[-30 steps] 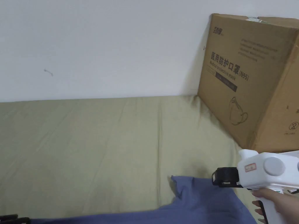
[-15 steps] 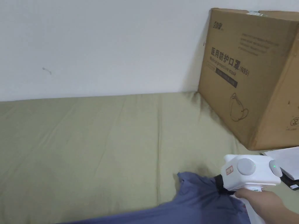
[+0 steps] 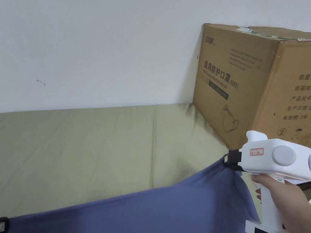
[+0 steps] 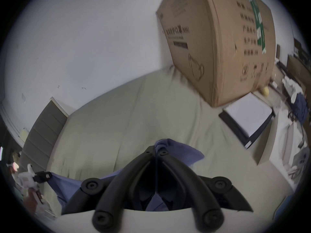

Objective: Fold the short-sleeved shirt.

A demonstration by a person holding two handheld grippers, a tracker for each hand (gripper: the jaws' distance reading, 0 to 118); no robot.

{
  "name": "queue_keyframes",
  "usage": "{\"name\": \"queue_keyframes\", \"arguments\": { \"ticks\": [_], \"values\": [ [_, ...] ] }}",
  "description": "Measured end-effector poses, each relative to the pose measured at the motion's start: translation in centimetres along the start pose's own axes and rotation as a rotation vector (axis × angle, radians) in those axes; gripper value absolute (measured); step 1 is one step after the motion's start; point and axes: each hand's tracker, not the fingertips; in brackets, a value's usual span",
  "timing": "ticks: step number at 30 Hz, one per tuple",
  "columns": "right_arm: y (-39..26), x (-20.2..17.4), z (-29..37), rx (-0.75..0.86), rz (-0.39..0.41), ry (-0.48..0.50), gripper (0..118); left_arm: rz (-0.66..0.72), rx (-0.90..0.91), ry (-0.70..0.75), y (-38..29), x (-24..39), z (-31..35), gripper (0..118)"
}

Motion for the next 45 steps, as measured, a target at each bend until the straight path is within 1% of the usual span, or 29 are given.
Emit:
{"name": "queue_keyframes", "arguments": {
  "ticks": [1,5,9,13,15,17,18,20,21,23,26,27,28,29,30,31,32,33,34,35,37,39,40,41,42,43,44,45],
  "values": [
    [0.3,-0.3,0.3,0.024,0.01,-0.004,0,0.004,0.018,-0.006,0.3,0.1,0.2,2],
    [-0.3,-0.2,2.5,0.063,-0.001,-0.012,0,0.002,0.04,-0.031,0.6,0.9,1.0,2],
    [-2.9,0.7,5.9,0.062,-0.001,-0.002,0,-0.049,0.016,-0.037,-0.7,1.2,2.0,2],
    [-8.9,3.1,9.5,-0.075,-0.046,0.016,0,-0.087,-0.002,-0.063,-4.6,0.1,3.3,2],
    [-12.8,4.3,11.4,-0.193,-0.033,-0.003,0,-0.128,-0.054,-0.098,-7.3,-0.6,3.7,2],
    [-16.3,5.6,13.3,-0.247,-0.017,-0.024,0,-0.141,-0.101,-0.132,-9.6,-1.2,4.3,2],
    [-17.9,6.1,14.4,-0.269,-0.028,-0.02,0,-0.142,-0.121,-0.146,-10.8,-1.7,4.6,2],
    [-20.6,6.7,15.8,-0.295,-0.047,-0.046,0,-0.139,-0.128,-0.166,-12.8,-2.1,5.5,2],
    [-21.7,6.9,16.3,-0.304,-0.071,-0.062,0,-0.146,-0.131,-0.161,-13.8,-2.1,5.8,2],
    [-23.3,7.3,16.3,-0.312,-0.12,-0.056,0,-0.151,-0.146,-0.156,-15.2,-2.5,6.1,2],
    [-24.5,7.3,15.1,-0.307,-0.127,-0.085,2,-0.116,-0.178,-0.153,-16.4,-3.0,5.6,3],
    [-24.6,7.1,14.8,-0.288,-0.116,-0.104,5,-0.12,-0.185,-0.145,-16.7,-2.8,5.5,6],
    [-24.5,7.0,14.5,-0.273,-0.1,-0.121,14,-0.125,-0.191,-0.127,-16.9,-2.6,5.5,16],
    [-24.1,6.9,14.3,-0.261,-0.082,-0.152,28,-0.149,-0.199,-0.077,-16.9,-2.4,5.7,40],
    [-23.6,6.7,14.4,-0.248,-0.059,-0.184,57,-0.173,-0.2,-0.046,-16.9,-2.5,5.9,84],
    [-23.1,6.5,14.7,-0.229,-0.036,-0.215,89,-0.193,-0.192,-0.024,-16.8,-2.3,6.3,110],
    [-22.5,6.2,15.2,-0.208,-0.016,-0.23,111,-0.21,-0.155,-0.001,-16.6,-2.0,7.4,118],
    [-21.8,5.9,16.1,-0.168,-0.006,-0.222,118,-0.207,-0.078,-0.038,-16.2,-1.9,8.7,117],
    [-21.0,5.3,17.4,-0.084,0.009,-0.19,115,-0.209,-0.046,-0.035,-15.8,-1.8,9.8,117],
    [-20.3,4.4,18.5,-0.067,0.009,-0.158,115,-0.183,-0.009,-0.058,-15.3,-1.4,11.4,117],
    [-19.0,1.9,21.2,-0.004,0.025,-0.037,115,-0.117,0.072,-0.128,-14.3,-0.5,14.4,117],
    [-18.2,-1.5,24.3,0.094,0.023,0.049,114,-0.03,0.18,-0.173,-13.5,0.4,17.8,117],
    [-18.0,-3.2,25.9,0.164,0.03,0.111,112,-0.01,0.254,-0.231,-13.3,1.0,19.6,115],
    [-18.0,-5.3,27.4,0.272,0.038,0.188,108,-0.012,0.369,-0.238,-13.5,1.8,21.4,111],
    [-18.1,-7.0,28.6,0.358,0.058,0.242,100,-0.027,0.488,-0.208,-14.2,4.6,23.7,97],
    [-18.3,-8.6,29.4,0.421,0.089,0.258,90,-0.057,0.578,-0.166,-14.6,5.6,24.9,78],
    [-18.6,-10.3,30.0,0.496,0.129,0.247,70,-0.088,0.664,-0.118,-15.2,6.4,25.6,49],
    [-19.0,-12.0,30.3,0.57,0.173,0.221,35,-0.113,0.737,-0.048,-15.8,7.2,26.2,7]
  ]
}}
